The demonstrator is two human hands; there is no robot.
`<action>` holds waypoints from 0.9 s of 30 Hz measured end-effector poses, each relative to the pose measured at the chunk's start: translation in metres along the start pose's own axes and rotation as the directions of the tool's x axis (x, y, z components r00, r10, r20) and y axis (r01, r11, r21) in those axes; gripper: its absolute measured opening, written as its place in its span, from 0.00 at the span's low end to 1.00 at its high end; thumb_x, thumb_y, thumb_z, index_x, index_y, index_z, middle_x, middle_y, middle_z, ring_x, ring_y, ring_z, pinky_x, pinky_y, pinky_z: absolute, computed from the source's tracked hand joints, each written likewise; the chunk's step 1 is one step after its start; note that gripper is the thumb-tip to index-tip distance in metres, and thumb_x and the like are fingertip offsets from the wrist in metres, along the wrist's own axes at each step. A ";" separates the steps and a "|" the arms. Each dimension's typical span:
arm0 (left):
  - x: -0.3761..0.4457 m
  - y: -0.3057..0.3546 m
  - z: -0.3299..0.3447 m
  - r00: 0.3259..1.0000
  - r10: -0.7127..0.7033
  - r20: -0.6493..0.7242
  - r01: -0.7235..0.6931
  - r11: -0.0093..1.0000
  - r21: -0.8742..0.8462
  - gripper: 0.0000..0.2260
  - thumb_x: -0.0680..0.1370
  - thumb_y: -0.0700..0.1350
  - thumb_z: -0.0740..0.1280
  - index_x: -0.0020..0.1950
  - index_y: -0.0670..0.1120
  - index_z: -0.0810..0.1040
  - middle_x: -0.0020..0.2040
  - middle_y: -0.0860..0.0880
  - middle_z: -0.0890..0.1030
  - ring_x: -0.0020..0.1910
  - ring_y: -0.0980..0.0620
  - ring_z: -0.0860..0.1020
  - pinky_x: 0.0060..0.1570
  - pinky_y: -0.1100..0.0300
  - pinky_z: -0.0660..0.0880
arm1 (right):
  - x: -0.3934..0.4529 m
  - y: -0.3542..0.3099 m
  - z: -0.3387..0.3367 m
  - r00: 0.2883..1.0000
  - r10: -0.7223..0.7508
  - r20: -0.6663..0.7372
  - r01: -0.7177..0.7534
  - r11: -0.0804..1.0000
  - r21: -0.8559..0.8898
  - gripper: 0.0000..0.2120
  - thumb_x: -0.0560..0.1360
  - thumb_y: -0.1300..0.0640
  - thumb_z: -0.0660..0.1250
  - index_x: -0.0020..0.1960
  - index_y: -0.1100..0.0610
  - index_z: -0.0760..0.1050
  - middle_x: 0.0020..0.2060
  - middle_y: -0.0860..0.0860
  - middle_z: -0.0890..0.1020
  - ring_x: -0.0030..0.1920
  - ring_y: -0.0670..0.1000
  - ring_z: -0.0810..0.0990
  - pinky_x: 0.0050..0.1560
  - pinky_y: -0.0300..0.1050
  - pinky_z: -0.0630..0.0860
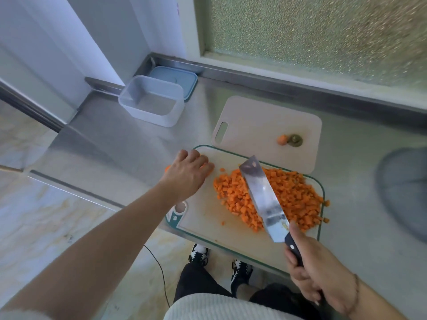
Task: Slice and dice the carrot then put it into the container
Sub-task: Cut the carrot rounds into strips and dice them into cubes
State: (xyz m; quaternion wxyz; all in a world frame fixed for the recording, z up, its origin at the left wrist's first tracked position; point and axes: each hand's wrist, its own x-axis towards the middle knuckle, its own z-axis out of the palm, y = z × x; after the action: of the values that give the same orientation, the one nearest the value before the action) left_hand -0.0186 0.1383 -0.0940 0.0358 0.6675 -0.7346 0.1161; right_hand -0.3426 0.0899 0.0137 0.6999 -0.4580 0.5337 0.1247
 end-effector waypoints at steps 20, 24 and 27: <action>0.003 0.131 -0.039 0.837 -0.537 0.105 0.438 0.543 -0.716 0.32 0.78 0.37 0.55 0.82 0.40 0.51 0.82 0.41 0.54 0.82 0.49 0.49 0.80 0.54 0.48 | 0.008 0.014 0.001 0.884 -0.418 -0.210 0.271 0.823 -0.500 0.33 0.71 0.26 0.45 0.30 0.55 0.63 0.22 0.48 0.65 0.24 0.45 0.66 0.31 0.44 0.64; 0.022 0.163 -0.036 0.874 -0.420 0.243 0.467 0.591 -0.658 0.37 0.73 0.46 0.46 0.79 0.45 0.32 0.81 0.46 0.34 0.80 0.51 0.32 0.78 0.49 0.32 | -0.002 0.008 0.008 0.958 -0.240 -0.159 0.202 0.954 -0.222 0.32 0.71 0.28 0.48 0.31 0.58 0.65 0.20 0.51 0.64 0.18 0.47 0.62 0.21 0.37 0.60; 0.022 0.173 -0.026 0.866 -0.417 0.276 0.497 0.648 -0.578 0.35 0.75 0.46 0.45 0.80 0.43 0.33 0.81 0.49 0.31 0.80 0.50 0.32 0.76 0.45 0.31 | -0.008 0.004 0.009 0.987 -0.143 -0.068 0.140 0.989 -0.047 0.32 0.72 0.30 0.50 0.31 0.59 0.64 0.21 0.54 0.61 0.19 0.50 0.58 0.22 0.37 0.57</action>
State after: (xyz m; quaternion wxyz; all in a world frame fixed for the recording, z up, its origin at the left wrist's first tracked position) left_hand -0.1946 0.1372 -0.0853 0.2423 0.7848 -0.5380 -0.1897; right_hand -0.3430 0.1017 0.0184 0.6778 -0.5134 0.5218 0.0695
